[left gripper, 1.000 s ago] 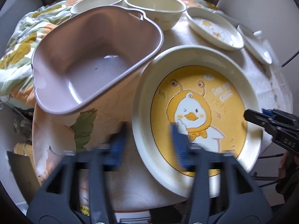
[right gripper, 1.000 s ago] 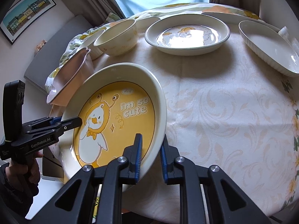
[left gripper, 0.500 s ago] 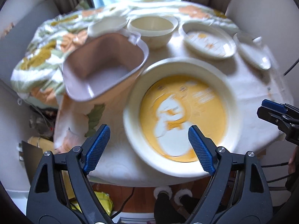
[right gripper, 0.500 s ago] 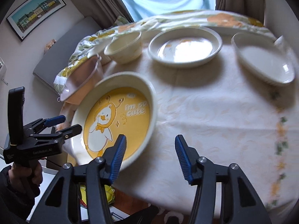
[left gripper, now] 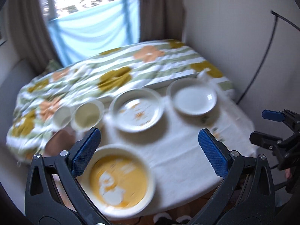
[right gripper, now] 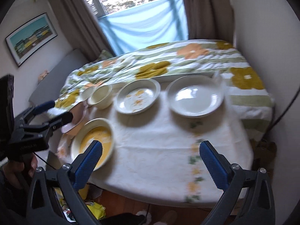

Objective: Organize plates and bowls

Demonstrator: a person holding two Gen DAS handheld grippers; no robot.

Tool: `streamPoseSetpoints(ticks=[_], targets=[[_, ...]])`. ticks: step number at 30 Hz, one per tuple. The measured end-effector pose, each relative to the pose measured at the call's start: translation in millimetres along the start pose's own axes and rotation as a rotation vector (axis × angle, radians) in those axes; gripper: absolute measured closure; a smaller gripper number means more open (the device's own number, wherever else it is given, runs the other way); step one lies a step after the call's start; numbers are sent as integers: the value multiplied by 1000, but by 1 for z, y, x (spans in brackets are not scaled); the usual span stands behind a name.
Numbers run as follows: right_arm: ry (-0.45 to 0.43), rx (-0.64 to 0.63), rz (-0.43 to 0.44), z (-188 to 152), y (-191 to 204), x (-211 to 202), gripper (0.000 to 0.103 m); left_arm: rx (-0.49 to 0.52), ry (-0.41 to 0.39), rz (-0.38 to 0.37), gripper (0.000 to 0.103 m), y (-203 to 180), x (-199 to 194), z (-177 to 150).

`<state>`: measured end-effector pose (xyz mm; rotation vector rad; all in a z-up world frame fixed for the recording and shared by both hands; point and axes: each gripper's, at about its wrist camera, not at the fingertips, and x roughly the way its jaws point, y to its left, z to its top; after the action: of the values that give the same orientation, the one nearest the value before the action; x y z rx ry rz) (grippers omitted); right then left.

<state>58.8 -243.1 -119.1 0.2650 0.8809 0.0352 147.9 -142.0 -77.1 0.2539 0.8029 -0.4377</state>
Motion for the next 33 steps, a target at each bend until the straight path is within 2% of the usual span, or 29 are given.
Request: streamPoseSetpoints(ticks=[1, 5, 9, 13, 17, 19, 21, 24, 25, 29, 33], targets=[[-19, 16, -36, 4, -9, -5, 0, 15, 5, -30, 0, -7, 7, 11], [-59, 97, -67, 18, -37, -13, 0, 68, 50, -140, 0, -23, 45, 59], [-77, 113, -177, 37, -55, -6, 0, 90, 93, -245, 0, -31, 96, 99], [-26, 219, -143, 49, -78, 24, 0, 135, 167, -286, 0, -32, 164, 126], [30, 318, -140, 50, -90, 61, 0, 174, 259, -327, 1, -30, 232, 129], [52, 386, -134, 48, -97, 82, 0, 193, 309, -353, 6, -31, 266, 126], [73, 475, -128, 44, -107, 101, 1, 196, 360, -379, 21, -30, 293, 122], [107, 584, -109, 38, -120, 124, 13, 186, 416, -413, 37, -27, 325, 114], [122, 611, -105, 38, -123, 133, 19, 185, 429, -424, 39, -27, 332, 113], [128, 643, -133, 39, -126, 151, 24, 213, 461, -459, 50, -28, 349, 109], [122, 684, -149, 39, -131, 162, 38, 238, 471, -465, 64, -30, 359, 107]])
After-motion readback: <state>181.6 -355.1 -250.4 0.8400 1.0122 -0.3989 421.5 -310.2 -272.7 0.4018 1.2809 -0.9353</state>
